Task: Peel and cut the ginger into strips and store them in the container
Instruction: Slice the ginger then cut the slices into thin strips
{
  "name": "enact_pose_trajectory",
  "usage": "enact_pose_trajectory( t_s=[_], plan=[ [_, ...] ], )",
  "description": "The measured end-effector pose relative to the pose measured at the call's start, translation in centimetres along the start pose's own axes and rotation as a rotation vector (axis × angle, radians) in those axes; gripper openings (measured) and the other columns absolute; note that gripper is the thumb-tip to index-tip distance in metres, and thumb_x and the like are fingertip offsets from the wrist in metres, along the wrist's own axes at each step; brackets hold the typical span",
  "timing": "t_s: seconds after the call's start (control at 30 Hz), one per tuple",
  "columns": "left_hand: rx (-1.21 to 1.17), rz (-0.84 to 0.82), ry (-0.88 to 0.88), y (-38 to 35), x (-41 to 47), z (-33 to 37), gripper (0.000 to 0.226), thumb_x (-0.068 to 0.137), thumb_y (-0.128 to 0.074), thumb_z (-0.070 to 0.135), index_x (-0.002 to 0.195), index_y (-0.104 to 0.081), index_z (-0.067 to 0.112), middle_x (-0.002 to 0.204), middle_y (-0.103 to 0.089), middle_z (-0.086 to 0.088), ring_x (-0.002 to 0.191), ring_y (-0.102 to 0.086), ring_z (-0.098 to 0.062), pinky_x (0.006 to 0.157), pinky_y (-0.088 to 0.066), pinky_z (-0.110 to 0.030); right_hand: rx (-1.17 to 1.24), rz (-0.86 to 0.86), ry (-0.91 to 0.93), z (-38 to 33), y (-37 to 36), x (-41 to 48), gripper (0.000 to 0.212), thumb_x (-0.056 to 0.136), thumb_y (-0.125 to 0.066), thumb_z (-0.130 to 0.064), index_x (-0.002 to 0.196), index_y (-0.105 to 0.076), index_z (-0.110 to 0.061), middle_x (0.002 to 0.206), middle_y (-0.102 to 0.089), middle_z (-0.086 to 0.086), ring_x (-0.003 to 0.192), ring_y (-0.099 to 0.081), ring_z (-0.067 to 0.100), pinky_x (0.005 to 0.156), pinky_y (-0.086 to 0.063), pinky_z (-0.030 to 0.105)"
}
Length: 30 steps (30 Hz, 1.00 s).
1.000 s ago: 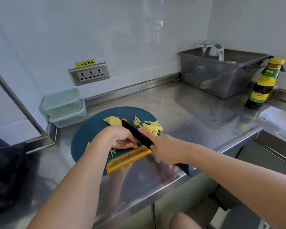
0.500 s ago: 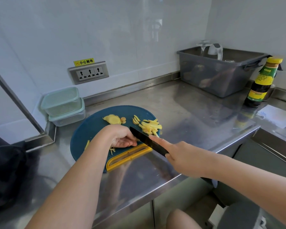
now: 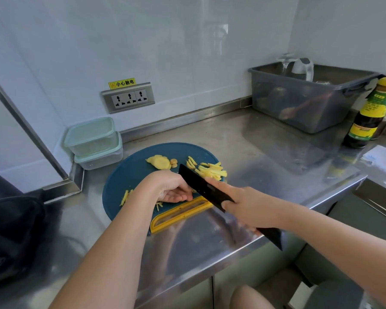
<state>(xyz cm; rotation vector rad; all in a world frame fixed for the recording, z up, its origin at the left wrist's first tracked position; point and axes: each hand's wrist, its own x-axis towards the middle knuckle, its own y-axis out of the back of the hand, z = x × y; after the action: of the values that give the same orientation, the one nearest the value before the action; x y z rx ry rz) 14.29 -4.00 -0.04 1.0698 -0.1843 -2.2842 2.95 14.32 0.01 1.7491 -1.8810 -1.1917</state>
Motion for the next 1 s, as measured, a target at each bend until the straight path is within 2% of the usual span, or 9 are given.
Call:
enact_pose_trajectory(
  t_s=[0.17, 0.3, 0.4, 0.47, 0.53, 0.6, 0.7, 0.87, 1.0],
  plan=[
    [0.022, 0.001, 0.009, 0.1, -0.2, 0.2, 0.009, 0.088, -0.062, 0.006, 0.083, -0.066, 0.0, 0.064, -0.07, -0.007, 0.045, -0.061, -0.007, 0.048, -0.05, -0.015, 0.407, -0.088, 0.015, 1.6, 0.9, -1.1, 0.063, 0.104, -0.038, -0.017, 0.144, -0.016, -0.06, 0.059, -0.047, 0.003, 0.044, -0.042, 0.012, 0.042, -0.043, 0.025],
    [0.067, 0.017, 0.015, -0.1, -0.9, 0.7, 0.009, 0.091, -0.059, 0.006, 0.089, -0.065, -0.001, 0.063, -0.07, -0.007, 0.046, -0.061, -0.007, 0.05, -0.05, -0.015, 0.538, 0.01, 0.053, 1.6, 2.9, -1.1, 0.06, 0.104, -0.038, -0.014, 0.141, -0.023, -0.059, 0.057, -0.044, 0.004, 0.04, -0.038, 0.014, 0.04, -0.037, 0.026],
    [0.186, 0.092, 0.021, -0.3, -1.4, 1.5, 0.013, 0.092, -0.056, 0.006, 0.085, -0.064, -0.001, 0.065, -0.067, -0.007, 0.041, -0.055, -0.006, 0.046, -0.047, -0.014, 0.463, 0.072, 0.075, 1.4, 4.3, -1.0, 0.059, 0.104, -0.039, -0.015, 0.143, -0.024, -0.056, 0.058, -0.044, 0.006, 0.04, -0.038, 0.015, 0.038, -0.037, 0.025],
    [0.307, 0.222, -0.004, -0.2, -1.4, 1.5, 0.017, 0.094, -0.055, 0.009, 0.084, -0.065, 0.001, 0.073, -0.066, -0.007, 0.049, -0.053, -0.008, 0.051, -0.046, -0.018, 0.34, 0.1, 0.073, 1.5, 4.8, -1.0, 0.059, 0.104, -0.039, -0.018, 0.143, -0.023, -0.059, 0.059, -0.046, 0.007, 0.042, -0.041, 0.017, 0.04, -0.041, 0.024],
    [0.475, 0.376, -0.147, -0.2, -0.9, 1.2, 0.02, 0.094, -0.054, 0.017, 0.093, -0.069, 0.003, 0.084, -0.068, -0.006, 0.063, -0.056, -0.013, 0.066, -0.05, -0.026, 0.248, 0.111, 0.07, 1.6, 4.8, -1.1, 0.059, 0.104, -0.039, -0.02, 0.144, -0.02, -0.059, 0.058, -0.048, 0.006, 0.044, -0.043, 0.017, 0.042, -0.043, 0.024],
    [0.599, 0.483, -0.406, -0.7, -1.0, 0.4, 0.018, 0.091, -0.06, 0.028, 0.096, -0.07, 0.015, 0.092, -0.069, 0.0, 0.079, -0.061, -0.012, 0.078, -0.052, -0.029, 0.208, 0.11, 0.072, 1.8, 4.6, -1.2, 0.06, 0.104, -0.039, -0.021, 0.145, -0.018, -0.059, 0.058, -0.05, 0.004, 0.043, -0.044, 0.015, 0.043, -0.044, 0.023],
    [0.647, 0.437, -0.596, -2.0, -1.2, -1.0, 0.021, 0.083, -0.068, 0.04, 0.099, -0.065, 0.027, 0.102, -0.062, 0.009, 0.095, -0.057, -0.009, 0.083, -0.05, -0.029, 0.172, 0.114, 0.082, 2.2, 4.4, -1.3, 0.061, 0.104, -0.039, -0.022, 0.144, -0.016, -0.06, 0.058, -0.051, 0.003, 0.043, -0.045, 0.014, 0.044, -0.044, 0.022],
    [0.67, 0.51, -0.658, -2.1, -0.4, -2.4, 0.015, 0.082, -0.068, 0.04, 0.091, -0.061, 0.031, 0.1, -0.059, 0.01, 0.097, -0.051, -0.007, 0.082, -0.045, -0.026, 0.167, 0.132, 0.097, 2.5, 4.6, -1.1, 0.06, 0.104, -0.039, -0.022, 0.145, -0.016, -0.059, 0.057, -0.051, 0.002, 0.043, -0.045, 0.014, 0.044, -0.045, 0.024],
    [0.767, 0.474, -0.675, -1.6, -0.7, -2.3, 0.016, 0.085, -0.064, 0.036, 0.1, -0.062, 0.03, 0.104, -0.057, 0.009, 0.104, -0.046, -0.01, 0.086, -0.04, -0.026, 0.161, 0.139, 0.098, 2.5, 4.3, -0.8, 0.06, 0.104, -0.038, -0.022, 0.144, -0.016, -0.06, 0.055, -0.052, 0.0, 0.044, -0.046, 0.016, 0.045, -0.046, 0.024]
  ],
)
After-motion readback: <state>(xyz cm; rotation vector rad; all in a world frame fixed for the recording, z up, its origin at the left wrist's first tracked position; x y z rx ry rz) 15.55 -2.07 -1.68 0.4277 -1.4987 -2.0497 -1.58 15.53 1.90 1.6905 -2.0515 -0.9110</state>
